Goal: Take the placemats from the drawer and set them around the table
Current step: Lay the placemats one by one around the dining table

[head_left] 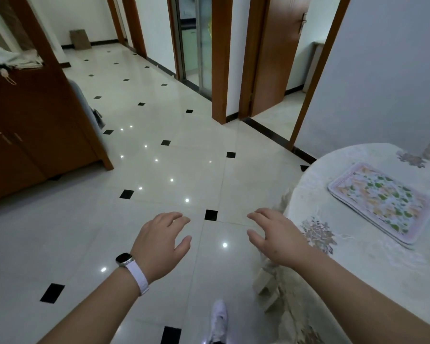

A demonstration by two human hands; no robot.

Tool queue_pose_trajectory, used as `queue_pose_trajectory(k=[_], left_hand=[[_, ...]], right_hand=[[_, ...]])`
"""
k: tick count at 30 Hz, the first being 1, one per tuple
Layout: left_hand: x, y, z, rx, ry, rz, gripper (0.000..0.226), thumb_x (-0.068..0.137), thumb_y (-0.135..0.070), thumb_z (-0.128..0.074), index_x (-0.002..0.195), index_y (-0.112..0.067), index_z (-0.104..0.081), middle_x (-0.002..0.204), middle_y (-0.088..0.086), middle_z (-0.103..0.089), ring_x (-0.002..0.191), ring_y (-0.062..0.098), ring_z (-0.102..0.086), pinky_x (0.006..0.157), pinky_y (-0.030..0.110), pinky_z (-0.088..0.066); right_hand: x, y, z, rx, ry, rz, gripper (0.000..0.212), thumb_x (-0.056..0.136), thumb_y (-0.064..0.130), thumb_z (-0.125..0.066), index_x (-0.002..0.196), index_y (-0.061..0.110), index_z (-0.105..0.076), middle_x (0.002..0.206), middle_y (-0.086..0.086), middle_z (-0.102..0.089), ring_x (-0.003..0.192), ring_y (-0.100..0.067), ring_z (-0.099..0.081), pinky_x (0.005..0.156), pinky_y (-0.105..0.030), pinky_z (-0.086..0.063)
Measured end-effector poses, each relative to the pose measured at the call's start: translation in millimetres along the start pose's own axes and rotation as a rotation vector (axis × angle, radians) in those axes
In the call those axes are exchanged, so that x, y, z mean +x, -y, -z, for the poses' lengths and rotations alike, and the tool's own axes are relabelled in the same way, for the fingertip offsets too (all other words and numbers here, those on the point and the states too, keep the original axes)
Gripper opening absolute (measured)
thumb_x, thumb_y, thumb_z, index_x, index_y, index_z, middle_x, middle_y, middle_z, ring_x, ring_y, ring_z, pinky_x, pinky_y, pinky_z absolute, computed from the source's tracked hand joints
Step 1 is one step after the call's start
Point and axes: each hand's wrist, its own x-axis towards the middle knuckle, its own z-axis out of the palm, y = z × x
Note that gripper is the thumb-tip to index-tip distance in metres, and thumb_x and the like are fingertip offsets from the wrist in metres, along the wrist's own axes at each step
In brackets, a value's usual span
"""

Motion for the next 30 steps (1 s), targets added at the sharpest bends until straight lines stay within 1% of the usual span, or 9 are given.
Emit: queue_pose_trajectory(k=[4, 7, 10, 12, 15, 22, 26, 30], left_hand=[[78.6, 30.8, -4.8, 0.025, 0.026, -0.012, 0.045, 0.084, -0.043, -0.046, 0.117, -0.019, -0.066, 0.113, 0.001, -0.067, 0.103, 0.022, -0.062, 0.081, 0.037, -0.050], [134.4, 46.3, -5.1, 0.022, 0.052, -0.035, 0.045, 0.087, -0.042, -0.045, 0.121, -0.019, -0.064, 0.117, 0.002, -0.066, 0.107, 0.023, -0.061, 0.084, 0.038, -0.050], [185.8, 54.6, 1.3, 0.024, 0.029, -0.037, 0.045, 0.087, -0.042, -0.045, 0.120, -0.018, -0.065, 0.118, 0.003, -0.066, 0.107, 0.024, -0.061, 0.085, 0.038, -0.051], [215.9, 60.0, 1.7, 0.020, 0.012, -0.055, 0.045, 0.087, -0.042, -0.045, 0.119, -0.018, -0.066, 0.117, 0.004, -0.066, 0.106, 0.024, -0.062, 0.084, 0.039, -0.051], [254.1, 67.1, -3.3, 0.004, 0.031, -0.080, 0.046, 0.087, -0.044, -0.045, 0.119, -0.019, -0.066, 0.119, 0.004, -0.066, 0.108, 0.025, -0.061, 0.086, 0.040, -0.051], [361.0, 70.7, -37.9, -0.052, 0.063, -0.233, 0.048, 0.086, -0.044, -0.046, 0.121, -0.017, -0.065, 0.117, 0.007, -0.066, 0.107, 0.027, -0.061, 0.083, 0.045, -0.053], [423.1, 77.0, -68.7, -0.092, 0.117, -0.326, 0.048, 0.085, -0.043, -0.047, 0.119, -0.016, -0.066, 0.114, 0.008, -0.068, 0.103, 0.029, -0.064, 0.080, 0.042, -0.055], [502.0, 90.6, -101.8, -0.138, 0.169, -0.422, 0.049, 0.085, -0.045, -0.044, 0.119, -0.016, -0.066, 0.114, 0.007, -0.068, 0.104, 0.027, -0.063, 0.082, 0.041, -0.053]], right_hand=[[87.0, -8.2, 2.7, 0.010, -0.006, 0.033, 0.050, 0.096, 0.048, -0.045, 0.141, 0.026, -0.048, 0.141, 0.006, -0.049, 0.128, -0.017, -0.045, 0.105, -0.034, -0.039], [144.5, -14.2, 17.8, 0.028, -0.019, 0.047, 0.049, 0.097, 0.047, -0.044, 0.142, 0.026, -0.047, 0.142, 0.005, -0.048, 0.129, -0.017, -0.044, 0.105, -0.034, -0.038], [195.3, -24.4, 36.2, 0.034, -0.030, 0.059, 0.050, 0.098, 0.046, -0.044, 0.143, 0.025, -0.046, 0.145, 0.005, -0.045, 0.132, -0.016, -0.041, 0.107, -0.033, -0.036], [221.9, -32.2, 47.5, 0.031, -0.045, 0.045, 0.049, 0.098, 0.046, -0.044, 0.143, 0.025, -0.045, 0.146, 0.004, -0.045, 0.132, -0.017, -0.041, 0.107, -0.032, -0.035], [245.5, -43.5, 60.1, 0.037, -0.068, 0.009, 0.050, 0.098, 0.046, -0.044, 0.143, 0.025, -0.045, 0.146, 0.005, -0.045, 0.132, -0.017, -0.042, 0.107, -0.032, -0.035], [289.0, -91.9, 70.5, 0.036, -0.113, -0.150, 0.049, 0.097, 0.046, -0.046, 0.141, 0.024, -0.049, 0.142, 0.003, -0.050, 0.127, -0.018, -0.046, 0.104, -0.033, -0.039], [320.8, -116.6, 68.0, 0.003, -0.086, -0.253, 0.049, 0.098, 0.046, -0.044, 0.142, 0.026, -0.047, 0.143, 0.005, -0.048, 0.129, -0.017, -0.044, 0.104, -0.032, -0.037], [364.9, -139.1, 70.6, -0.018, -0.095, -0.396, 0.049, 0.098, 0.047, -0.043, 0.143, 0.026, -0.046, 0.144, 0.006, -0.047, 0.130, -0.017, -0.043, 0.104, -0.033, -0.037]])
